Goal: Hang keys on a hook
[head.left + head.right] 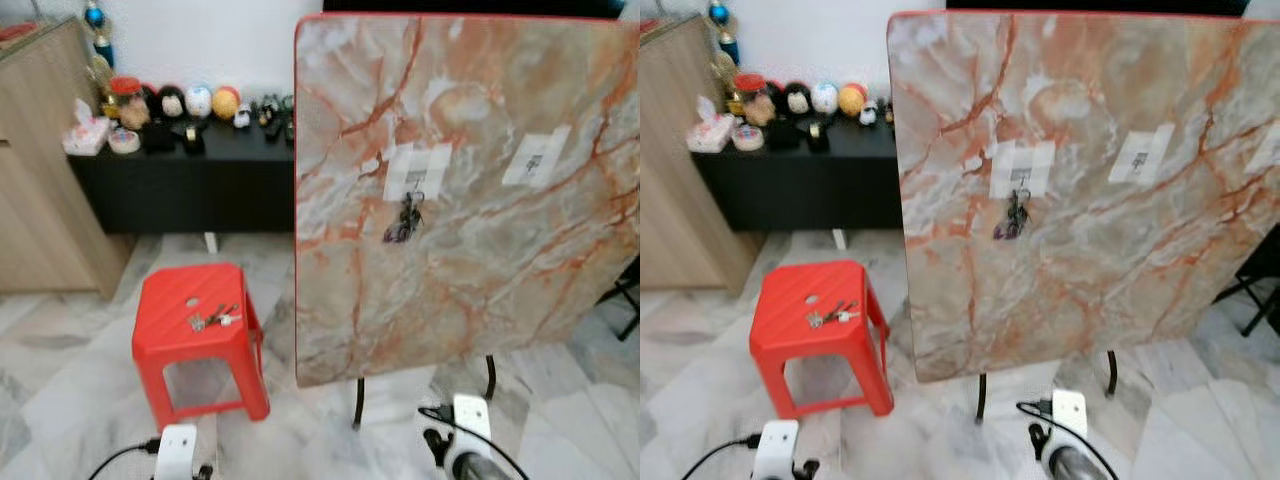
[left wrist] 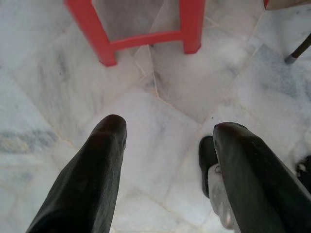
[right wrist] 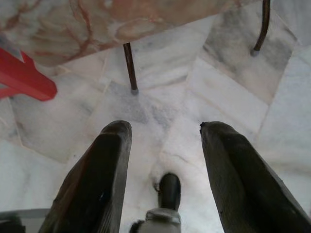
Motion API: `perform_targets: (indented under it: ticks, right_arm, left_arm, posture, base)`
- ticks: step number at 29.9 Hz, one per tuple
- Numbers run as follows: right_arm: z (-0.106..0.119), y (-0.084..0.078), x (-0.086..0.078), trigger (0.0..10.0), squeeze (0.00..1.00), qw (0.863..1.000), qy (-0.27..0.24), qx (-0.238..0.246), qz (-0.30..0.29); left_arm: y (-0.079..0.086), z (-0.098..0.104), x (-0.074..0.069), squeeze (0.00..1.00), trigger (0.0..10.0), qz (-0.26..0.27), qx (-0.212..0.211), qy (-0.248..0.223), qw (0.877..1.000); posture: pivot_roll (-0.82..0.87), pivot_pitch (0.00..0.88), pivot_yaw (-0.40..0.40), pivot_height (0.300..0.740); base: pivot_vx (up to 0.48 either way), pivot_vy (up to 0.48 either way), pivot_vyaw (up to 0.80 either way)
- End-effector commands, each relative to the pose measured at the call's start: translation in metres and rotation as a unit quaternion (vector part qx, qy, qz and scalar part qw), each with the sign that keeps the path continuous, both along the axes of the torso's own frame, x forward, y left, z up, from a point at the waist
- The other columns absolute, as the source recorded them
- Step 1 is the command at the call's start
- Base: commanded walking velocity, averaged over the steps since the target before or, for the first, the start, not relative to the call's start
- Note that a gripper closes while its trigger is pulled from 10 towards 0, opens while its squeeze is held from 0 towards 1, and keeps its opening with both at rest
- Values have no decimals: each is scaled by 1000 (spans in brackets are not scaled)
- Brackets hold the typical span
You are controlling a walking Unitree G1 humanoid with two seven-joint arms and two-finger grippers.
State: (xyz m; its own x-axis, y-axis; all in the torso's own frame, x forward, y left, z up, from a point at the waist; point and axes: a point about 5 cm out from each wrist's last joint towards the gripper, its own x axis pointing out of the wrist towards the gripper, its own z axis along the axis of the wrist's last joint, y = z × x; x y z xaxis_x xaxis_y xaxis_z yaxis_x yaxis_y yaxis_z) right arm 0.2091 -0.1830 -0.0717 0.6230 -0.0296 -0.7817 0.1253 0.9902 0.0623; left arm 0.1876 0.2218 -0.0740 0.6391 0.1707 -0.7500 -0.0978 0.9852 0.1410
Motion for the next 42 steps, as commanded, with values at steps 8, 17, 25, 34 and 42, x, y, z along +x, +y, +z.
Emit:
perform_targets:
  ticks: [8,17,25,34,42]
  right_arm:
    - [0,-5,-1,10000,0,1000,2,-5,-3]
    - [0,-5,-2,10000,0,1000,3,-3,-8]
    - [-1,-4,-2,10000,0,1000,2,-1,-8]
    - [-1,-4,-2,10000,0,1000,4,-1,-5]
    - [-1,-4,-2,10000,0,1000,4,0,0]
  left_arm:
    - [-2,-1,-1,0,10000,6,-7,1,1000]
    - [-3,-1,-1,0,10000,5,-8,3,1000]
    - [-2,-2,-2,0,10000,5,-8,6,1000]
    - [-2,-3,-4,0,10000,6,-9,8,1000]
    - [-2,-3,-4,0,10000,9,-10,8,1000]
  posture:
    - [92,0,-51,740]
    - [92,0,-51,740]
    - [93,0,-47,740]
    - [95,0,-49,740]
    - [96,0,-51,740]
  base:
    - [0,349,295]
    - [0,367,0]
    - [0,365,0]
    - [0,365,0]
    - [0,365,0]
